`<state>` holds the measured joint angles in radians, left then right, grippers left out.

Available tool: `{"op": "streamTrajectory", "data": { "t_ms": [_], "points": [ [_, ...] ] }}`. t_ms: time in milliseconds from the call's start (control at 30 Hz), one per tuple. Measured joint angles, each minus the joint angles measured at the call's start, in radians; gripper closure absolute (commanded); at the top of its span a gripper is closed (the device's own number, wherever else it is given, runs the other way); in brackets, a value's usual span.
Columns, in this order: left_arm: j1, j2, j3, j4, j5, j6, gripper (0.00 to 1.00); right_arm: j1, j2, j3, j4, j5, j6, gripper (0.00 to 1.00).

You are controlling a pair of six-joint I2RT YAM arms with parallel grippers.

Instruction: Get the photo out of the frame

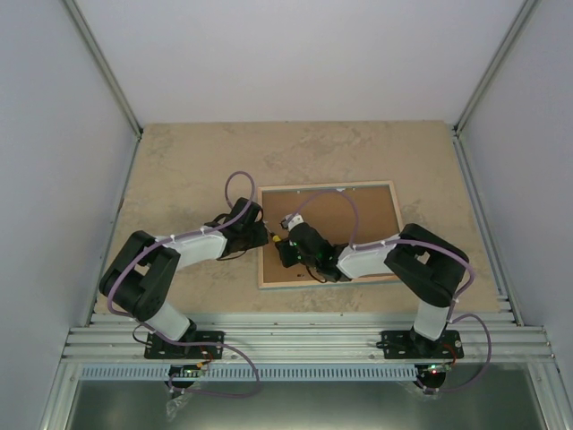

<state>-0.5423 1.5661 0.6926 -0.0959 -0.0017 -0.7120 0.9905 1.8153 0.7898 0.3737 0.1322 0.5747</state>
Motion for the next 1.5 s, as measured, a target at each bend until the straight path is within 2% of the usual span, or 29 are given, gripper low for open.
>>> {"op": "streamTrajectory", "data": {
  "t_ms": [400, 1000, 1233, 1500],
  "points": [
    [0.005, -0.003, -0.018, 0.035, 0.003, -0.011, 1.0, 0.019, 0.037, 0.021, 0.024, 0.053, 0.066, 1.0],
    [-0.023, -0.026, -0.096, 0.16, -0.047, -0.101, 1.0, 0.031, 0.086, -0.002, 0.161, 0.066, 0.106, 1.0],
    [-0.032, -0.049, -0.141, 0.211, -0.06, -0.13, 1.0, -0.015, 0.088, -0.05, 0.257, -0.045, 0.09, 1.0],
    [-0.035, -0.074, -0.177, 0.236, -0.068, -0.161, 1.0, -0.067, 0.092, -0.049, 0.268, -0.19, 0.064, 1.0]
  ]
}}
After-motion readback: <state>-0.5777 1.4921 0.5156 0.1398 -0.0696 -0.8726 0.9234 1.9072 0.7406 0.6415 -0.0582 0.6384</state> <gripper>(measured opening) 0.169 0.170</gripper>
